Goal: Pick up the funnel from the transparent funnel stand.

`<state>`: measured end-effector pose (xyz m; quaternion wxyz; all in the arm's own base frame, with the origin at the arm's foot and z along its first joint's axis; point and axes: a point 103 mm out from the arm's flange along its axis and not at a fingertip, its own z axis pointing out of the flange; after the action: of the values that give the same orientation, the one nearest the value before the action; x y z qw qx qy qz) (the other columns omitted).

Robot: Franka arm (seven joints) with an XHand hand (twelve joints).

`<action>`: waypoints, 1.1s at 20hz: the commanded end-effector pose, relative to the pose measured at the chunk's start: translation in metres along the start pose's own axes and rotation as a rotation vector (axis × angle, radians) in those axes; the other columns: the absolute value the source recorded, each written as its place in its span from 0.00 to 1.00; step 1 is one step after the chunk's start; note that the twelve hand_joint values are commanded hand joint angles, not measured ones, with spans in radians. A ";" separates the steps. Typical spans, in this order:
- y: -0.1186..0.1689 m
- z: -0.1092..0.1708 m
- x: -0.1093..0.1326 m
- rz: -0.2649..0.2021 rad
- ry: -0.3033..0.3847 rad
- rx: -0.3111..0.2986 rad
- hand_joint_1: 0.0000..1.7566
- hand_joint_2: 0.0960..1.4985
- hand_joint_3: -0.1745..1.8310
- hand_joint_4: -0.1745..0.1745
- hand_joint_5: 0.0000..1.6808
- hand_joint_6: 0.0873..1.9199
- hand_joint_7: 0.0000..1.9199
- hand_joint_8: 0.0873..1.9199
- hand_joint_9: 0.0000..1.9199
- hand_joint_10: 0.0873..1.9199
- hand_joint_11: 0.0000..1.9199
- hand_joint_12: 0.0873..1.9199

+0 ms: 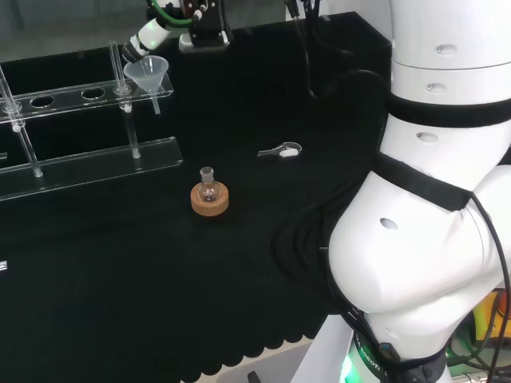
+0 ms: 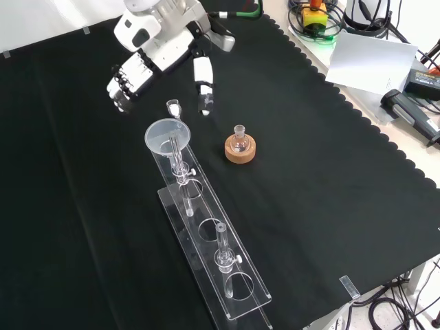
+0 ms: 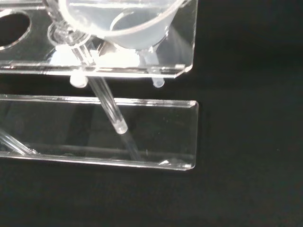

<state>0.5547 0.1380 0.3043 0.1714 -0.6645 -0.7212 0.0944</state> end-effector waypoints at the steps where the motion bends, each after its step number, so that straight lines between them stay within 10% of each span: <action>1: 0.002 0.012 0.009 0.001 0.006 0.018 0.23 0.43 0.11 0.33 0.00 0.00 0.06 0.00 0.03 0.00 0.01 0.00; 22: 0.029 0.043 0.019 0.029 -0.059 0.078 0.26 0.43 0.09 0.30 0.00 0.00 0.05 0.05 0.00 0.11 0.00 0.10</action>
<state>0.5630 0.1634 0.2625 0.1763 -0.6587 -0.7182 0.1383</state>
